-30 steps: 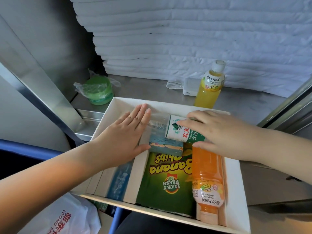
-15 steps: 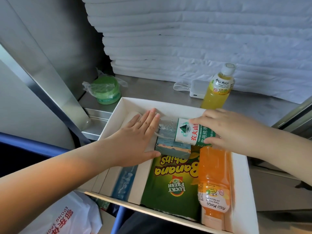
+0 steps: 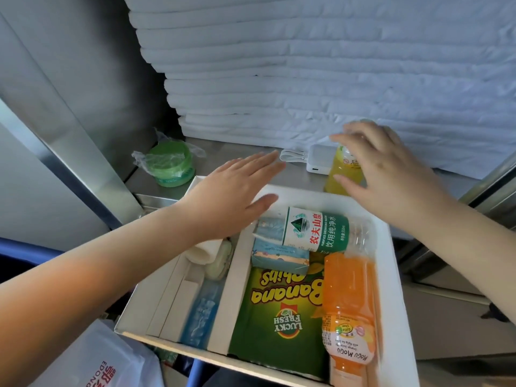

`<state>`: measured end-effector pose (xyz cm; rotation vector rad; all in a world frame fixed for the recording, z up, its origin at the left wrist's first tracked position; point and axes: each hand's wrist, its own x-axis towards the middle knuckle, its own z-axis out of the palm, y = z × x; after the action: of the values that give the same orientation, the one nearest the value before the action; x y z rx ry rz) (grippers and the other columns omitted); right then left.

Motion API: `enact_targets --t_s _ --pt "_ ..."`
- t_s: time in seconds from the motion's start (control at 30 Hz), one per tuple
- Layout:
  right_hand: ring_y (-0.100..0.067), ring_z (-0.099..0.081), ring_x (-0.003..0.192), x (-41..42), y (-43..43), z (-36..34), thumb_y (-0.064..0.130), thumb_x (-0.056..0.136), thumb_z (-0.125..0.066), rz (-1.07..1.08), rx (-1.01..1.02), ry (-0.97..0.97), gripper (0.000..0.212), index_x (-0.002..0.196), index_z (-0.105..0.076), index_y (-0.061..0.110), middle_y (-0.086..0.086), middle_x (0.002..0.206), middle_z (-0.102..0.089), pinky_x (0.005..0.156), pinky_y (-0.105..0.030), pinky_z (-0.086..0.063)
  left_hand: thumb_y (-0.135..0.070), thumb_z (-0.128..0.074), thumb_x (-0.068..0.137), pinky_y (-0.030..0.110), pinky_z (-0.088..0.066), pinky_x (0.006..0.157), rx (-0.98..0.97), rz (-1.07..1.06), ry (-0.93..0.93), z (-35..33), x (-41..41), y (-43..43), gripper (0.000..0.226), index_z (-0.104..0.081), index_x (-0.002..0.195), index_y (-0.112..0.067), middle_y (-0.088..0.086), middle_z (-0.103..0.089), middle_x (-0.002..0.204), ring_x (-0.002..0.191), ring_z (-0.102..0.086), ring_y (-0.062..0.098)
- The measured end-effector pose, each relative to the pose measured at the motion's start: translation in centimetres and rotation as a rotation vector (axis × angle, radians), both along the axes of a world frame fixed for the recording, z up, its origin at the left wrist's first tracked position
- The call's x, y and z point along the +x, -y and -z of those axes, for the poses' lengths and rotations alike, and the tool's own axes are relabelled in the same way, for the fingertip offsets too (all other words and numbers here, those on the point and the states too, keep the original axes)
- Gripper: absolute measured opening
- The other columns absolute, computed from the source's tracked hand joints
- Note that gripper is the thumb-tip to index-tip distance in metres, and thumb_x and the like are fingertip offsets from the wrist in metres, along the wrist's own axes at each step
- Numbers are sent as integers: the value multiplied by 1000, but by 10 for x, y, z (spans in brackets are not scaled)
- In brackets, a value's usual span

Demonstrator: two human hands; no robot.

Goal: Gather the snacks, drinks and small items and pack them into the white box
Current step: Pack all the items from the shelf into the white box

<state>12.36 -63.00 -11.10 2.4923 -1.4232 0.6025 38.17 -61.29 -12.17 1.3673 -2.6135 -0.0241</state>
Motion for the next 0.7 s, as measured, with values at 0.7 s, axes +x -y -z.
enact_targets --t_s 0.7 --pt "-31 -39 116 13 29 25 -7 74 -66 435 137 -21 61 127 -44 14 -11 152 -14 62 -36 -49 -36 -48 95 44 -35 105 214 -32 226 50 -97 153 65 -17 148 -16 7 -25 152 135 -30 27"
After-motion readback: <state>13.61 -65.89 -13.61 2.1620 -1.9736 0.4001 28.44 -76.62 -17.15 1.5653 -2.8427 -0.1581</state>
